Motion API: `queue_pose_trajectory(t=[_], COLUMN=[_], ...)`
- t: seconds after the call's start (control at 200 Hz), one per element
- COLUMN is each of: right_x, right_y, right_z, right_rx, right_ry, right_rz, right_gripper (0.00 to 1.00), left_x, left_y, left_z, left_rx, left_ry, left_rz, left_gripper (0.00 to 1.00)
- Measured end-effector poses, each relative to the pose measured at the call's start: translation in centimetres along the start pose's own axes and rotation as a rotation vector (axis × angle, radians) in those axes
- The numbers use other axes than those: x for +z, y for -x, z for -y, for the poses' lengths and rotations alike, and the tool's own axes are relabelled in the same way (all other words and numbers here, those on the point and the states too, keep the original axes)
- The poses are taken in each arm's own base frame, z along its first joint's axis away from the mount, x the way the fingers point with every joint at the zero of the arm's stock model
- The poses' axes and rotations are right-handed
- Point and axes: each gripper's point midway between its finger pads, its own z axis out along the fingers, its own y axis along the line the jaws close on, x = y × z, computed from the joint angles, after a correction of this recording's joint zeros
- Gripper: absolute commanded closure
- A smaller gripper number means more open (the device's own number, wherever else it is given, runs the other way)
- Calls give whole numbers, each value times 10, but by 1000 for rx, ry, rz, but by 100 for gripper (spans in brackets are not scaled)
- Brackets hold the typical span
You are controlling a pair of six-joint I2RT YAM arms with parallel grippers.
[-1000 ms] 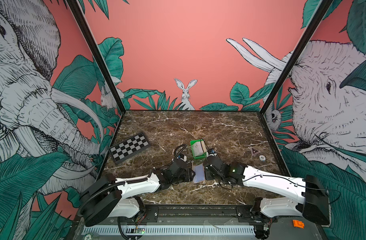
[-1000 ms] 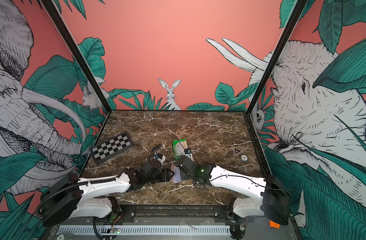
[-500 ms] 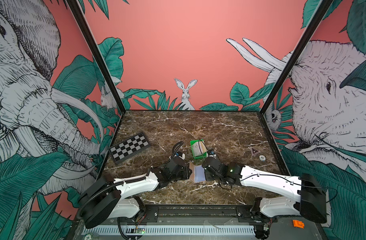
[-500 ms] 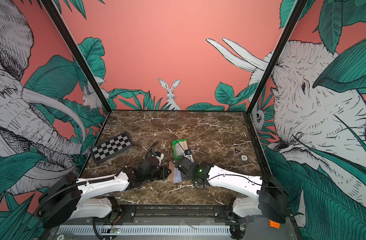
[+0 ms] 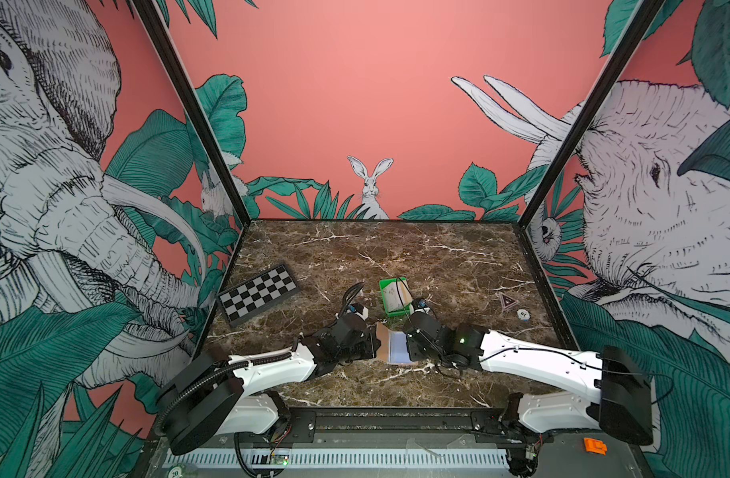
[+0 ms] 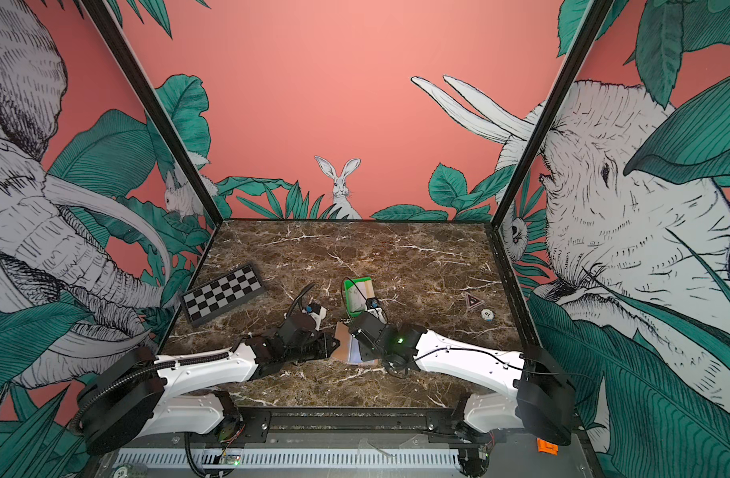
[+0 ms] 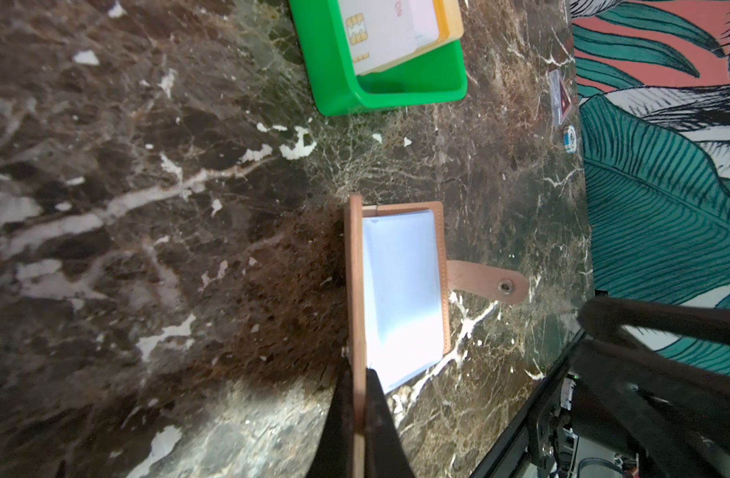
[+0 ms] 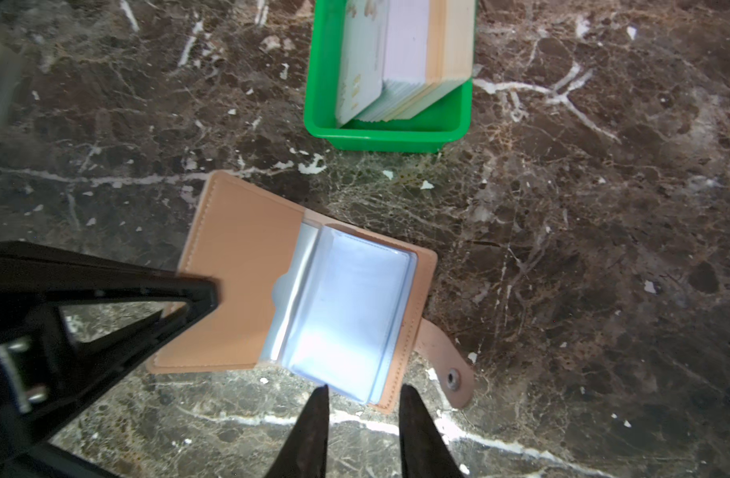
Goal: Put the credit cards into the card holder
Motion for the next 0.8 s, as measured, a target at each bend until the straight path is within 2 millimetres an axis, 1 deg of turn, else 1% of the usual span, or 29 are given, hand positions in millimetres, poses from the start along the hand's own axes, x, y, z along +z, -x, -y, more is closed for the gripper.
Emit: queue_pose_trajectory(t=[0.11, 0.18, 0.23, 0.355, 0.445, 0.635, 0.745, 0.795], right_x=[0, 2, 6, 20, 31, 50, 57, 61], right_y=[5, 7, 6, 2, -2, -11, -16, -18], right_z=[-13, -22, -28, -39, -44, -52, -54, -55], right_rx=[15, 24, 30, 43, 52, 57, 57, 58], right_ry=[62, 99, 119, 152, 164, 188, 195, 196], right_rz=[12, 11, 4, -24, -49, -97, -117, -126], right_gripper=[72, 74, 76, 80, 81, 83, 85, 88], left_x=[1, 1, 2, 1, 1, 1, 0, -2], left_y=[-5, -7, -8, -11, -12, -12, -13, -14], left_z=[-7, -10, -12, -17, -18, -18, -20, -21], left_rx=[-31, -47, -60, -85, -99, -108, -104, -98], left_ry=[0, 1, 3, 4, 6, 3, 14, 22], left_rz=[1, 2, 4, 5, 6, 4, -1, -4], left_gripper=[97, 94, 91, 88, 84, 72, 69, 69])
